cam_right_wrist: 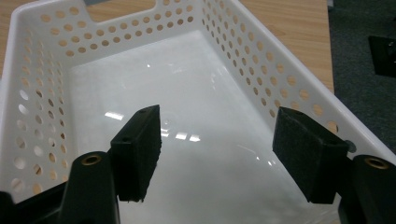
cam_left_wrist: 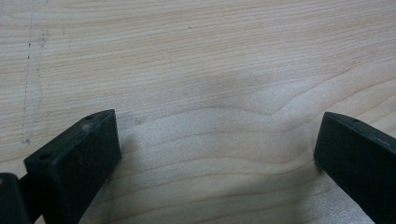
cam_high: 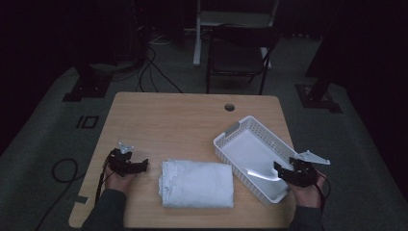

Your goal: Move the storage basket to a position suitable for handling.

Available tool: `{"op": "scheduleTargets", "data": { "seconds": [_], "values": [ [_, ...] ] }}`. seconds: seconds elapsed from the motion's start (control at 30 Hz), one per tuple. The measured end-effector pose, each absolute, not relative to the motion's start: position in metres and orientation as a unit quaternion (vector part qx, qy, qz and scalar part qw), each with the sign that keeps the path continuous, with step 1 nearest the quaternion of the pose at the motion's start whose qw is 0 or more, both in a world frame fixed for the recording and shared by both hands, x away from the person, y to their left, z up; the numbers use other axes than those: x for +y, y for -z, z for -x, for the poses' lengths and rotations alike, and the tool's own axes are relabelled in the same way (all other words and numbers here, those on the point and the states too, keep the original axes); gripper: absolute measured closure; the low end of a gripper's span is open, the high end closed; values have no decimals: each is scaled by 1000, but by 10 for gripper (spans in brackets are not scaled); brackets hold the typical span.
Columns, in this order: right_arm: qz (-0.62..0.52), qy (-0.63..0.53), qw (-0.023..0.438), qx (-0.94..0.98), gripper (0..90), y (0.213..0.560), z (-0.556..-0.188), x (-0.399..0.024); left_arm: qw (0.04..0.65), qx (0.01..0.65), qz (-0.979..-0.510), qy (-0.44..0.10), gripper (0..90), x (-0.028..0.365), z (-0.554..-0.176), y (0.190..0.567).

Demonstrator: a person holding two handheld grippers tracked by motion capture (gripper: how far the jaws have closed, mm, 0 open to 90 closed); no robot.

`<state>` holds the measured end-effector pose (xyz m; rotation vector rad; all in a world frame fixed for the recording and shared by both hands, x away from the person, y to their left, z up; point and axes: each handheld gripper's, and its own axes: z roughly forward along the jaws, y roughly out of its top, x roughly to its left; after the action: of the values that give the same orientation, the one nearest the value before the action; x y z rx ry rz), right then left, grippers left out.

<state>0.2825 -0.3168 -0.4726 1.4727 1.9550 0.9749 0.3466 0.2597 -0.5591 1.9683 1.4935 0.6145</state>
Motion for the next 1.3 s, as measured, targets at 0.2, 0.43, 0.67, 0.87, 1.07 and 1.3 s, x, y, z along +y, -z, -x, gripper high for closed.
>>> {"op": "scheduleTargets", "data": {
  "seconds": [0.2, 0.43, 0.67, 0.87, 1.07, 1.3],
  "values": [
    [-546, -353, 255, 716, 284, 473, -281, -316, 294, 561, -739, -231, 0, 260, -347, 559],
    [-561, -327, 280, 707, 219, 475, -276, -318, 294, 561, -739, -231, 0, 259, -346, 559],
    [-582, -298, 294, 697, 203, 482, -267, -321, 294, 562, -738, -231, 1, 259, -346, 559],
    [-593, -285, 312, 685, 212, 484, -258, -320, 294, 561, -738, -231, 0, 259, -346, 559],
    [-603, -281, 313, 678, 270, 482, -248, -322, 294, 562, -738, -231, 1, 259, -346, 559],
    [-606, -274, 299, 684, 378, 477, -242, -318, 294, 561, -738, -231, 1, 258, -346, 559]
  ]
}}
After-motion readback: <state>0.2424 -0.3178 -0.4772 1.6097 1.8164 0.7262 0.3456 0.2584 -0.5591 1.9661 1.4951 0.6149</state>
